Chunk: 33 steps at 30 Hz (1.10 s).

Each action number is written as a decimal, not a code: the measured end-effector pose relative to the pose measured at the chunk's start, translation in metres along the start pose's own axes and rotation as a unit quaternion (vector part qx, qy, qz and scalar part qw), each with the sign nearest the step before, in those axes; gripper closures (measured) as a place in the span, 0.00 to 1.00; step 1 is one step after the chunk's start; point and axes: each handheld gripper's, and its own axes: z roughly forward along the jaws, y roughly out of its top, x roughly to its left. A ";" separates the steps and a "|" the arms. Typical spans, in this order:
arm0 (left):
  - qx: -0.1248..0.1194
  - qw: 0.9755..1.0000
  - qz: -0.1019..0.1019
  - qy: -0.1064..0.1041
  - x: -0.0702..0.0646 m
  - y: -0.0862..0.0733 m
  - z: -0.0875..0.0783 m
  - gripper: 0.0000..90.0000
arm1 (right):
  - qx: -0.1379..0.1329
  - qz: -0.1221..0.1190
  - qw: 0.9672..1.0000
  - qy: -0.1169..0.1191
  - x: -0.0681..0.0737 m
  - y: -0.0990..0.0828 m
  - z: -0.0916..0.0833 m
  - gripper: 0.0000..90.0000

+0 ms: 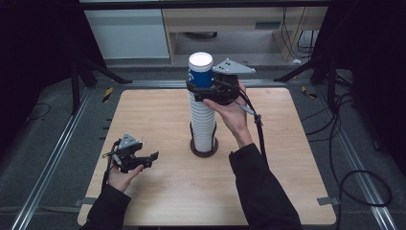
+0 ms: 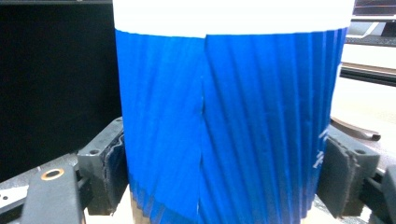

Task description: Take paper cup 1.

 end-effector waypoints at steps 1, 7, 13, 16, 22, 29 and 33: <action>0.000 1.000 0.000 0.000 0.000 0.000 0.000 0.23 | 0.000 0.000 1.000 0.000 0.000 0.000 0.000 0.20; 0.002 1.000 0.001 0.000 -0.001 0.000 0.001 0.23 | -0.006 -0.003 1.000 0.003 0.000 0.003 -0.003 0.20; 0.001 1.000 0.000 0.000 0.000 0.000 0.000 0.23 | -0.006 -0.007 1.000 0.005 0.000 0.008 -0.003 0.21; 0.001 1.000 -0.001 0.000 0.000 0.000 0.000 0.23 | -0.009 -0.008 1.000 0.007 0.000 0.013 -0.004 0.22; 0.003 1.000 0.001 -0.001 -0.001 0.000 0.000 0.23 | -0.014 -0.013 1.000 0.005 0.001 0.020 -0.006 0.22; 0.004 1.000 0.000 0.000 0.000 0.000 0.000 0.23 | -0.020 -0.021 1.000 0.001 0.004 0.032 -0.008 0.22; 0.003 1.000 0.000 0.000 0.000 0.000 0.000 0.23 | -0.025 -0.022 0.999 -0.001 0.004 0.037 -0.010 0.22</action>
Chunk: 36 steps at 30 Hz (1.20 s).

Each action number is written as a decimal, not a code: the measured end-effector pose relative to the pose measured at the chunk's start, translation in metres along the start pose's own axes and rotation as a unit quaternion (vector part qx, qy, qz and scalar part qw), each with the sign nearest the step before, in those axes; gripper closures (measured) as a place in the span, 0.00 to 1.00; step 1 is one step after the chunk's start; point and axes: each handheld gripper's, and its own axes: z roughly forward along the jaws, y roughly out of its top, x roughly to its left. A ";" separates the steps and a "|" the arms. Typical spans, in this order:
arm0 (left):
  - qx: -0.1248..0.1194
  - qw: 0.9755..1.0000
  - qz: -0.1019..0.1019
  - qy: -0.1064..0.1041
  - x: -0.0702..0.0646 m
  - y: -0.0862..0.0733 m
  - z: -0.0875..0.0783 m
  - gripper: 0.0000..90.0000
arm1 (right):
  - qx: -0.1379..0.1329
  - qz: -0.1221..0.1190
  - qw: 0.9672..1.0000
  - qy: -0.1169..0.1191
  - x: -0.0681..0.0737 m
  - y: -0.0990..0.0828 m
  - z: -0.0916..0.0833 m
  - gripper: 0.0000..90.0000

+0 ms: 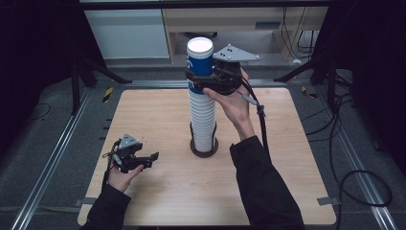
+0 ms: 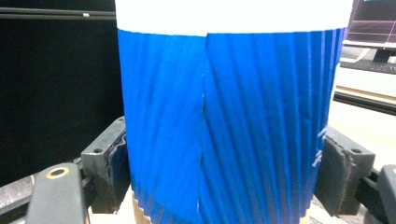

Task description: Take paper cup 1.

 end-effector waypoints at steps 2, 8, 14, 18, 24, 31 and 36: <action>0.001 1.000 0.000 0.000 0.000 0.000 0.000 0.23 | -0.003 -0.002 1.000 0.000 0.000 0.003 -0.001 0.22; 0.001 1.000 0.000 0.000 0.000 0.000 0.000 0.23 | -0.010 -0.007 1.000 -0.007 -0.001 0.012 -0.006 0.22; 0.001 1.000 -0.001 0.000 0.000 0.000 0.001 0.23 | -0.026 -0.004 1.000 0.000 -0.002 0.020 -0.013 0.22; 0.000 1.000 -0.002 0.000 0.000 0.000 0.000 0.23 | -0.030 -0.009 1.000 -0.002 -0.001 0.024 -0.016 0.22; -0.002 1.000 -0.003 0.000 0.000 0.000 0.000 0.23 | -0.043 -0.006 0.999 -0.010 -0.006 0.028 -0.031 0.22; -0.004 1.000 -0.002 0.000 -0.001 0.001 -0.002 0.23 | -0.046 -0.010 0.999 -0.026 -0.016 0.023 -0.055 0.22; -0.003 1.000 0.001 -0.002 -0.002 0.002 -0.003 0.23 | -0.036 -0.004 0.999 -0.039 -0.029 0.008 -0.072 0.22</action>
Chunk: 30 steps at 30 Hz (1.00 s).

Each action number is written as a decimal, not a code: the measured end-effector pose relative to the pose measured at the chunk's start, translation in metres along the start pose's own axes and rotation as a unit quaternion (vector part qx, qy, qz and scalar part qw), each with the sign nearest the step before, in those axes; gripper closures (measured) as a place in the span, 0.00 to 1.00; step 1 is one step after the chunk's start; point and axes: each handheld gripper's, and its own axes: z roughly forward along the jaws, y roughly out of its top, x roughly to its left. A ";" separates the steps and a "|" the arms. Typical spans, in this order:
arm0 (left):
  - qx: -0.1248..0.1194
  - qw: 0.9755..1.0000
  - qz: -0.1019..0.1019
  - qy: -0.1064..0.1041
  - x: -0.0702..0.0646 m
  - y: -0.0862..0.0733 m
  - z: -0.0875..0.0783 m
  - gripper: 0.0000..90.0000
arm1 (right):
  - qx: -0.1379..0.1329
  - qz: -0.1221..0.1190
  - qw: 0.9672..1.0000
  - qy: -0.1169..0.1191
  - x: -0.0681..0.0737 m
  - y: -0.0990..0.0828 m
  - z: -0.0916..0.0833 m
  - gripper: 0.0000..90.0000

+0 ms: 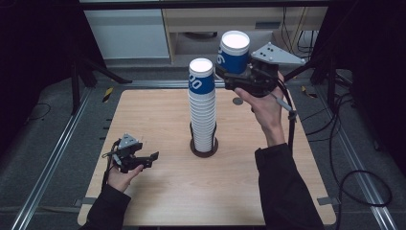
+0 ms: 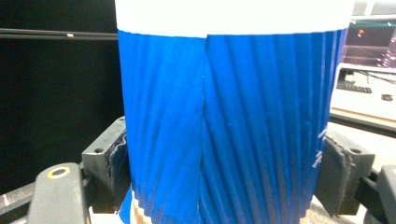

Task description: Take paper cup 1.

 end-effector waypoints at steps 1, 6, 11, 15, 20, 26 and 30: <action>-0.001 1.000 0.000 0.000 0.000 0.000 0.000 0.23 | 0.002 0.004 1.000 -0.002 -0.002 -0.004 -0.003 0.22; -0.004 1.000 0.003 -0.001 -0.001 0.002 -0.002 0.23 | 0.016 0.012 1.000 -0.008 -0.012 -0.023 -0.016 0.22; -0.004 1.000 0.009 -0.004 -0.003 0.003 -0.003 0.23 | 0.032 0.014 0.999 -0.011 -0.017 -0.041 -0.026 0.22; -0.003 1.000 0.009 -0.008 -0.004 0.003 -0.003 0.23 | 0.049 0.014 0.999 -0.009 -0.018 -0.055 -0.033 0.22; -0.005 1.000 0.012 -0.012 -0.005 0.004 -0.004 0.23 | 0.064 0.009 0.998 -0.001 -0.017 -0.072 -0.038 0.22; -0.003 1.000 0.013 -0.019 -0.006 0.006 -0.005 0.23 | 0.084 0.008 0.996 0.011 -0.017 -0.091 -0.042 0.22; -0.003 1.000 0.016 -0.026 -0.008 0.007 -0.006 0.23 | 0.094 0.009 0.995 0.020 -0.017 -0.102 -0.046 0.22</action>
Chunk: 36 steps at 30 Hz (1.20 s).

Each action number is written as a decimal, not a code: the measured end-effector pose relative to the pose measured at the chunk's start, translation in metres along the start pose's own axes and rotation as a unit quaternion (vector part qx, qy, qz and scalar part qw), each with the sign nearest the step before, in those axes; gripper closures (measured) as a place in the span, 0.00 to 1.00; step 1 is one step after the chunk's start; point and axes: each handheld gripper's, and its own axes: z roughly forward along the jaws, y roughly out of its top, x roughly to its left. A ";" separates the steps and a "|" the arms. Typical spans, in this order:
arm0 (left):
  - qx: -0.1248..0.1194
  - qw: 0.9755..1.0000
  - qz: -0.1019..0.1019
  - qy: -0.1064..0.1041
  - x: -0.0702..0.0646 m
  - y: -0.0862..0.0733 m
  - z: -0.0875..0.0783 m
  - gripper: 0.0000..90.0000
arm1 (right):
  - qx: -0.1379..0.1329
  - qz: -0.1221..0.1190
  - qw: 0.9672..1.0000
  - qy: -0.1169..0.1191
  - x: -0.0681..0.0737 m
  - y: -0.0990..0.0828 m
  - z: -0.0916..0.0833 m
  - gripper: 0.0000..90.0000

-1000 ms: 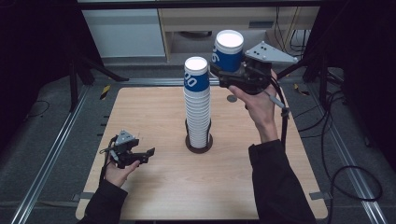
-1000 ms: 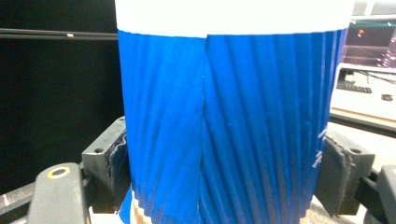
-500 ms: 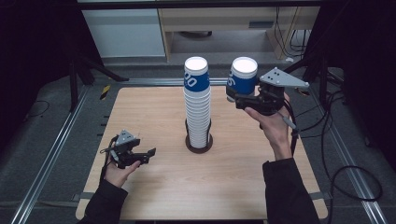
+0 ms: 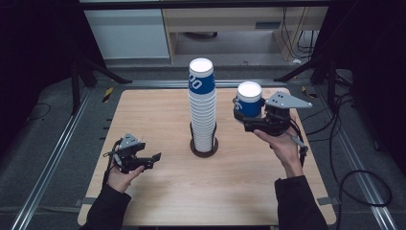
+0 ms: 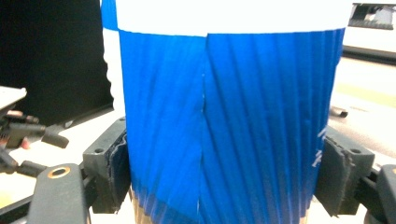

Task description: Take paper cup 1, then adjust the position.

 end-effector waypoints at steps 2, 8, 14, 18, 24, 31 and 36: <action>0.000 1.000 0.000 -0.005 -0.001 0.001 -0.001 0.23 | 0.007 -0.004 1.000 0.004 0.001 -0.007 0.000 0.22; 0.002 1.000 0.006 -0.015 -0.005 0.003 -0.002 0.23 | 0.029 -0.021 0.999 0.023 0.007 -0.029 0.000 0.22; 0.006 1.000 0.017 -0.024 -0.012 0.006 -0.001 0.23 | 0.051 -0.025 0.997 0.044 0.011 -0.051 0.003 0.22; 0.008 0.999 0.023 -0.033 -0.017 0.009 -0.002 0.23 | 0.068 -0.029 0.995 0.060 0.016 -0.065 0.005 0.22; 0.007 0.998 0.026 -0.048 -0.021 0.011 -0.003 0.23 | 0.101 -0.047 0.991 0.076 0.024 -0.082 0.012 0.22; 0.008 0.997 0.038 -0.067 -0.030 0.014 -0.003 0.23 | 0.115 -0.069 0.986 0.097 0.036 -0.088 0.022 0.23; 0.008 0.996 0.047 -0.078 -0.036 0.016 -0.004 0.23 | 0.126 -0.096 0.980 0.119 0.047 -0.092 0.029 0.22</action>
